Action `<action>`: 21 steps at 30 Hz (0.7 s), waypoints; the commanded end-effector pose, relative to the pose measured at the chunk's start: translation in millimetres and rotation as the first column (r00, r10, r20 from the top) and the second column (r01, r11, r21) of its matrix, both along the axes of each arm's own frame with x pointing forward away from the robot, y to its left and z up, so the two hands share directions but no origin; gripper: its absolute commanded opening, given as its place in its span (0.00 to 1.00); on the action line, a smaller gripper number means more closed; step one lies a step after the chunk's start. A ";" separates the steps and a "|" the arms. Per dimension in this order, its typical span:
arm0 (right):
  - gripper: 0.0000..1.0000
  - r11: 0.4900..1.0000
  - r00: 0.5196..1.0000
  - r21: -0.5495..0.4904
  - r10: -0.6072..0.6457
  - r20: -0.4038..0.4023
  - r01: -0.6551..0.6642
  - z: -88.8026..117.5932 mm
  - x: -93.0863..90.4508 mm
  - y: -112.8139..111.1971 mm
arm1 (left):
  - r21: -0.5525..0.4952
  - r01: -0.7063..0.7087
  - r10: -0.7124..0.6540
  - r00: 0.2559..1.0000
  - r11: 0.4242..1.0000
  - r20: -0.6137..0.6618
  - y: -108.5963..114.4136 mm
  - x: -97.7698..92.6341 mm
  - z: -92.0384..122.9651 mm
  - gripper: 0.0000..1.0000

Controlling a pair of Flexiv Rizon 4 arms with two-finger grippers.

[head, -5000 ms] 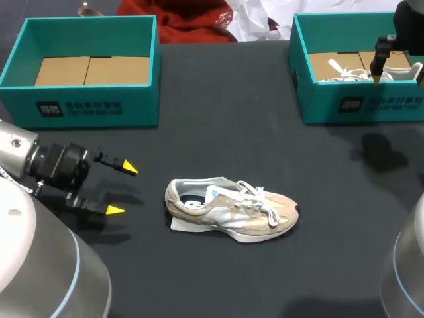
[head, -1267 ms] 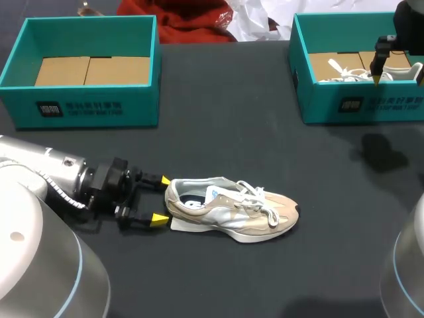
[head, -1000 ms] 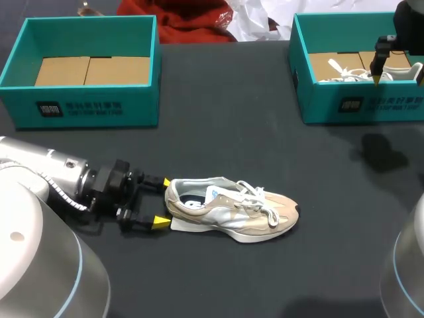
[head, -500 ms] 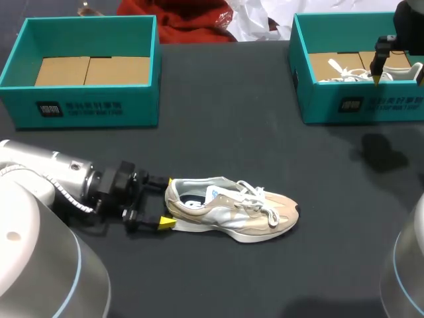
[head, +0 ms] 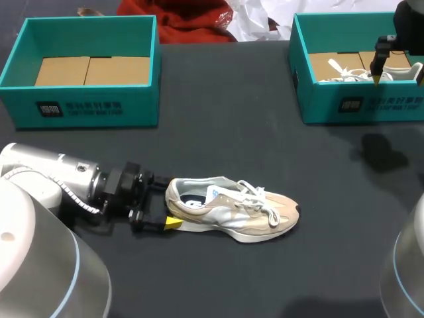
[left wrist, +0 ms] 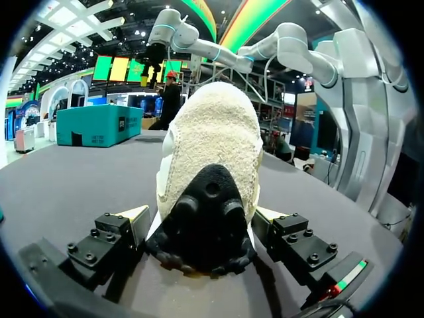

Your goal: Take the shoe out of the shoebox, open the shoe tongue, remove and reinsert the insole, then place the shoe into the shoebox

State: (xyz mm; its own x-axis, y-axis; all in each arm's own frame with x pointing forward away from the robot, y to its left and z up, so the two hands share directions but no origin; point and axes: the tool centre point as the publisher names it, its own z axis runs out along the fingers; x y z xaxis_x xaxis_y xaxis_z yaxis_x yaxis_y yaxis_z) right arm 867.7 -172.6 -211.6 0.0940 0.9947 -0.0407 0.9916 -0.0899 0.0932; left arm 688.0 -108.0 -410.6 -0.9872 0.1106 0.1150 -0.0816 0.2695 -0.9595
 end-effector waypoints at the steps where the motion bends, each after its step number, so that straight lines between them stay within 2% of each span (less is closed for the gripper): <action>1: 1.00 1.000 1.000 0.000 0.000 0.001 0.000 -0.3 -0.7 -0.1 | -0.005 0.011 -0.011 1.000 1.000 0.000 -7.8 0.9 -1.1 1.00; 21: 1.00 1.000 1.000 0.000 0.000 0.001 0.000 -0.3 -0.7 -0.1 | -0.012 0.025 -0.024 1.000 1.000 0.008 -28.7 -2.9 3.8 1.00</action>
State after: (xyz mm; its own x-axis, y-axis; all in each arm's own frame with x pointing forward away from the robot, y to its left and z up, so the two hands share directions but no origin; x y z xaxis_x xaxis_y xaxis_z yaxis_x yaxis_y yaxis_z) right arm 867.7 -172.6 -211.6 0.0940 0.9947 -0.0407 0.9916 -0.0899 0.0932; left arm 685.6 -131.2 -405.6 -0.9842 0.1397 0.1084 -0.0697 0.2573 -0.9638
